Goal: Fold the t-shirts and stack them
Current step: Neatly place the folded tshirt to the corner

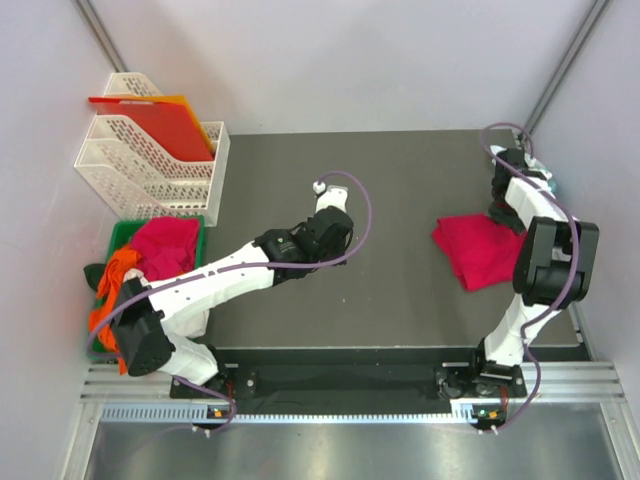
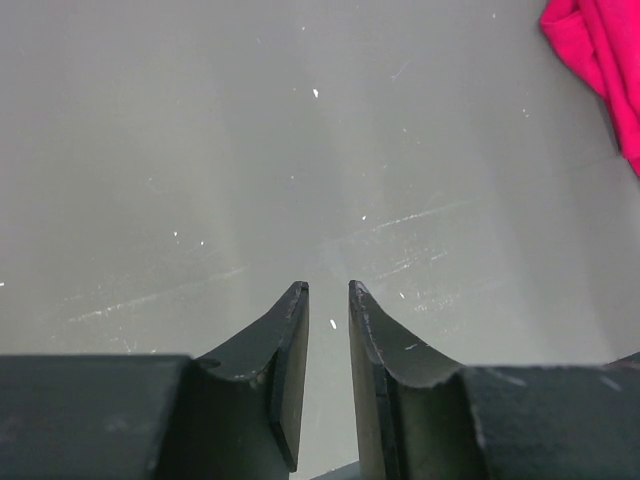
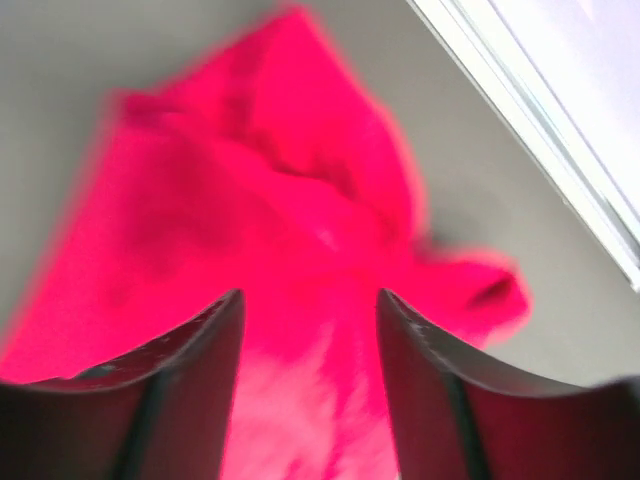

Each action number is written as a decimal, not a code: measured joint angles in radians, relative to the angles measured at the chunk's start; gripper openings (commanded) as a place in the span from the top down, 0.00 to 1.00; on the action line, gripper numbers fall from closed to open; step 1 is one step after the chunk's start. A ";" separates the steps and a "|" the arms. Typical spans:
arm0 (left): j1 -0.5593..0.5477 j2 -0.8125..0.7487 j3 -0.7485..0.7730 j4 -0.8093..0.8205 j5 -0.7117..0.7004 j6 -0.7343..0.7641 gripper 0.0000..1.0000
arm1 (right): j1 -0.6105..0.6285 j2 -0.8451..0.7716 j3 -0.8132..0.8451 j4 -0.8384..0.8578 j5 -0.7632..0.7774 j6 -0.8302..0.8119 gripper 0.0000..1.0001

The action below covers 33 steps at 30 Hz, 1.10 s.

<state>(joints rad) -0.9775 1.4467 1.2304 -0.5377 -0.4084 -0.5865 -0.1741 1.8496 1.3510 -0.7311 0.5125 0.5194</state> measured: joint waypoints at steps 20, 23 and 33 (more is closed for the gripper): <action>-0.001 0.000 0.000 0.018 0.034 -0.027 0.74 | 0.241 -0.218 -0.169 0.288 -0.401 -0.055 1.00; -0.001 0.000 -0.005 0.026 0.034 -0.040 0.74 | 0.298 -0.130 -0.164 0.298 -0.462 -0.059 1.00; -0.001 -0.005 -0.025 0.029 0.025 -0.063 0.74 | 0.368 -0.032 -0.157 0.312 -0.522 -0.054 1.00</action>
<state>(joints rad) -0.9783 1.4418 1.2057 -0.5083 -0.3836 -0.6491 0.1940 1.8179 1.1942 -0.4187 -0.0093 0.4652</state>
